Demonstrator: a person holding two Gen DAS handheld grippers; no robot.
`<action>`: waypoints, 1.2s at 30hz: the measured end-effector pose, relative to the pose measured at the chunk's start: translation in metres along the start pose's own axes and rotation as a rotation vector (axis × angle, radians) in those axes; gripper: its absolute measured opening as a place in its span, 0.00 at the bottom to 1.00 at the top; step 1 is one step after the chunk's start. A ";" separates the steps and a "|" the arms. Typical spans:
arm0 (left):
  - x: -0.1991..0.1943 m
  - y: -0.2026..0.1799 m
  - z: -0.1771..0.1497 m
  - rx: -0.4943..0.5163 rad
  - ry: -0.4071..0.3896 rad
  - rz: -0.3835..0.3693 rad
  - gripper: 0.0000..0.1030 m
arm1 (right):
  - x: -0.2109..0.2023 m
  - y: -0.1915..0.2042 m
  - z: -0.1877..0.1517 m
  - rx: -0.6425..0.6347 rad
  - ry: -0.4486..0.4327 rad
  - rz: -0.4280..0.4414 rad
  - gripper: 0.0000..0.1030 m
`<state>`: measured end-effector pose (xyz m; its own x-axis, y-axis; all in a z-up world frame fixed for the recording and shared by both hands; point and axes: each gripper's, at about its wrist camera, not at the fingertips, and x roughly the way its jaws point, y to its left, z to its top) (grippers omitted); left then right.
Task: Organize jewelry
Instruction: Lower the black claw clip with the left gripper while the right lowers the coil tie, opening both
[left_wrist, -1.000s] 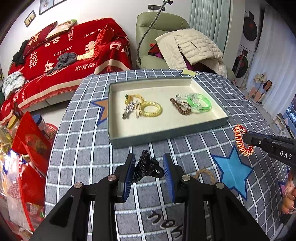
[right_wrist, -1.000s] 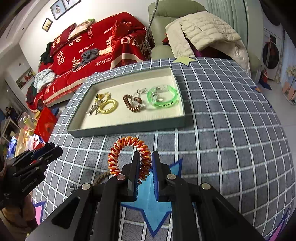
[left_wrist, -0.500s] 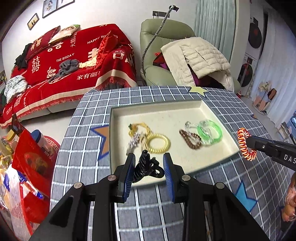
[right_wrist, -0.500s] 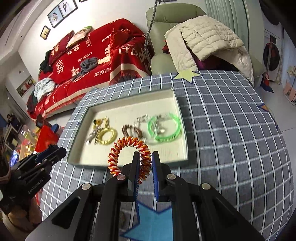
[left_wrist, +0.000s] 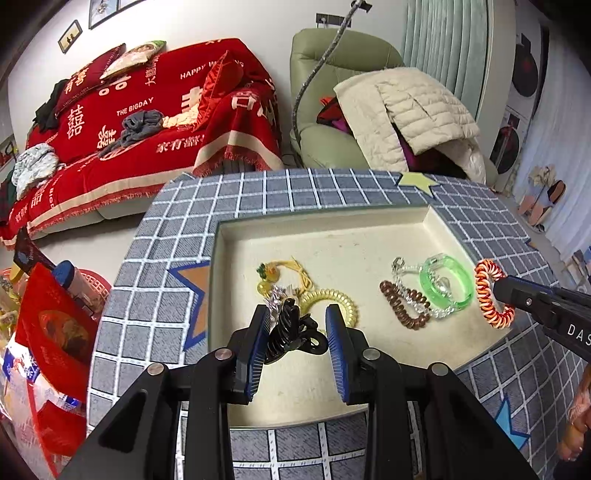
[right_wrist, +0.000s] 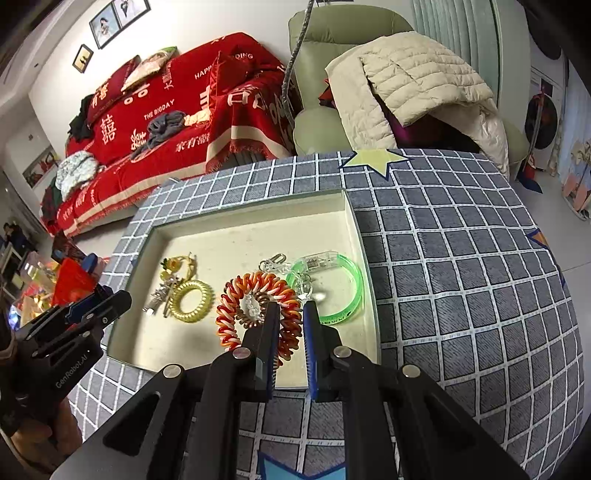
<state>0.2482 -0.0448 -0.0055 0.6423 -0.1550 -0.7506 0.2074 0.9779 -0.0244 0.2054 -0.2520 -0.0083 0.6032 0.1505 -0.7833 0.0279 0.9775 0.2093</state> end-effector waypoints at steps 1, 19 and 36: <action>0.004 -0.001 -0.002 0.003 0.007 0.003 0.51 | 0.002 0.001 -0.001 -0.002 0.004 -0.001 0.13; 0.044 -0.009 -0.009 0.020 0.059 0.040 0.51 | 0.040 0.003 0.009 -0.048 0.017 -0.042 0.13; 0.057 -0.006 -0.011 0.024 0.070 0.049 0.51 | 0.059 0.004 0.002 -0.056 0.059 -0.042 0.16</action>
<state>0.2757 -0.0580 -0.0558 0.5993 -0.0957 -0.7948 0.1953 0.9803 0.0292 0.2430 -0.2399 -0.0522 0.5543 0.1163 -0.8242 0.0067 0.9895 0.1441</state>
